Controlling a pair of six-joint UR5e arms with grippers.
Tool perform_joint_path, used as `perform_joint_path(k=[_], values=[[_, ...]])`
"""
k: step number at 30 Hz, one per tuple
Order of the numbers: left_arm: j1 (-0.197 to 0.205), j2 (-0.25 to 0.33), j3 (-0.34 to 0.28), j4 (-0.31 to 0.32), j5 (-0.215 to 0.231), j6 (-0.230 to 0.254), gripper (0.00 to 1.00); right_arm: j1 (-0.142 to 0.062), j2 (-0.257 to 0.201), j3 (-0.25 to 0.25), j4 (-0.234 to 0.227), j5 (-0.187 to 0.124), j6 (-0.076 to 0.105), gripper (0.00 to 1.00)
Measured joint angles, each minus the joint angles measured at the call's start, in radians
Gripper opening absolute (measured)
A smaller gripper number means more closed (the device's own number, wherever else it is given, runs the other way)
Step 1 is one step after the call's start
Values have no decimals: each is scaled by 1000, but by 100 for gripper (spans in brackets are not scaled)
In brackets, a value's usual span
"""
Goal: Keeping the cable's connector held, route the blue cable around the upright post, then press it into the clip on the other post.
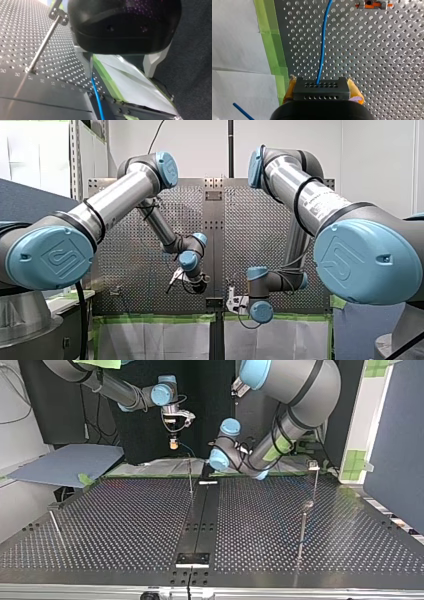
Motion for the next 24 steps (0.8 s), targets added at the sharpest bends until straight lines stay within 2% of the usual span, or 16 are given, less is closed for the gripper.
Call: perform_joint_path(k=[13, 20, 24], values=[[-16, 0, 0, 30, 9, -32, 100, 1, 0, 0, -2, -16, 0, 0], [-26, 0, 0, 55, 34, -65, 100, 2, 0, 0, -7, -28, 1, 0], [-36, 0, -1, 70, 32, -80, 100, 3, 0, 0, -8, -39, 1, 0]])
